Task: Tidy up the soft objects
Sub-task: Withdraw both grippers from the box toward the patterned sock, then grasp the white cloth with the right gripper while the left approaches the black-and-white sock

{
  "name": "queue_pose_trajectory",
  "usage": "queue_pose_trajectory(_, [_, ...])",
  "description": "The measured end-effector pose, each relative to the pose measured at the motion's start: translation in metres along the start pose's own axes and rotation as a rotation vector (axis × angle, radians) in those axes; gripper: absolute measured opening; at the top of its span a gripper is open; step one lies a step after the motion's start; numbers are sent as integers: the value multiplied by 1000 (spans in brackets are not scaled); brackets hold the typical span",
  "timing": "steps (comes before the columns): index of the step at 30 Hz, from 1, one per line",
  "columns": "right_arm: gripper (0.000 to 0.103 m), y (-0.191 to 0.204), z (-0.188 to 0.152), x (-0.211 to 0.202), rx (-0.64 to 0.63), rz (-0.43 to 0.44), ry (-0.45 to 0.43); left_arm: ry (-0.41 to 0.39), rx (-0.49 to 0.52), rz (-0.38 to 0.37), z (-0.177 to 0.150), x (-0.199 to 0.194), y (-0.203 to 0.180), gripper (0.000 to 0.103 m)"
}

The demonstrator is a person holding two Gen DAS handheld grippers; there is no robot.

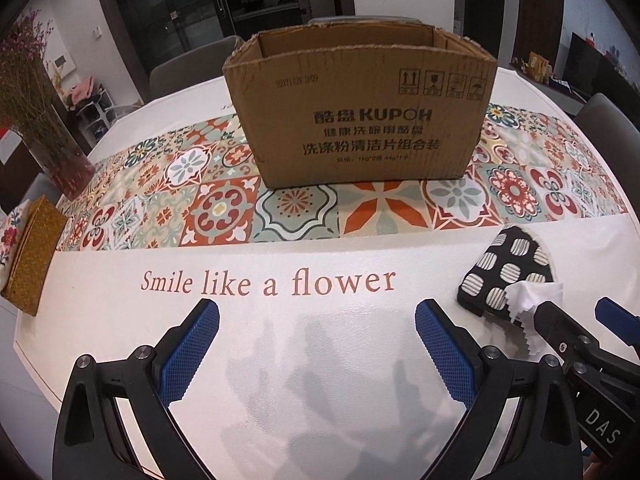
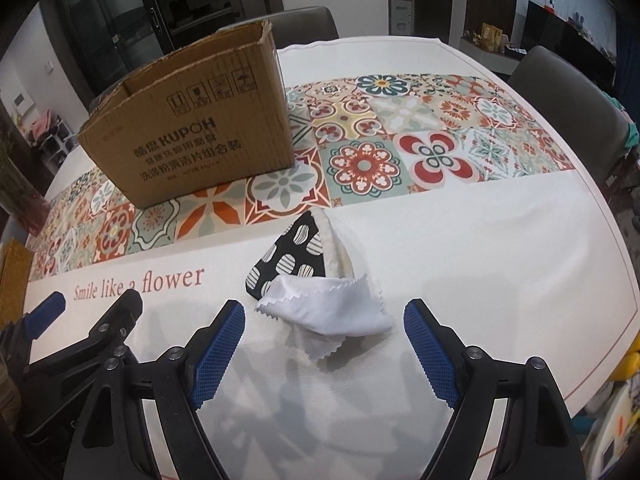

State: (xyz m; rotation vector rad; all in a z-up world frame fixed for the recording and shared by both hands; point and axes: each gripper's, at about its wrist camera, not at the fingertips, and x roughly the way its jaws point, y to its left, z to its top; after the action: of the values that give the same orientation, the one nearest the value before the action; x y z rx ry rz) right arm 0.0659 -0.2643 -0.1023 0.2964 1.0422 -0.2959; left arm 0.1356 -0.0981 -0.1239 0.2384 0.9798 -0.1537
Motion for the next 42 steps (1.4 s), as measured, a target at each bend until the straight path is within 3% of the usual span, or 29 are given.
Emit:
queue_pose_trajectory(10, [80,3,-4,20,-5,-6,31,42,6,12,-5,16,0,100])
queue_pose_trajectory(17, [38,-1,-6,26,8,42,68,24,24,2,-4,10,-7,100])
queue_pose_trajectory(21, [21,-6,-6,20,23,64,56,20,31,1,-4,8,-11,100])
queue_pose_trajectory(23, [17,-9,-6,17,31,69,47,19,36,-4,-4,7,-15,100])
queue_pose_trajectory(30, [9,-30,-6,1,65,74,2,1,85,-22,-3,-1,-40,100])
queue_pose_trajectory(42, [8,-81,0,-21,164,66,-75,-28,160,-107,8,-15,-96,100])
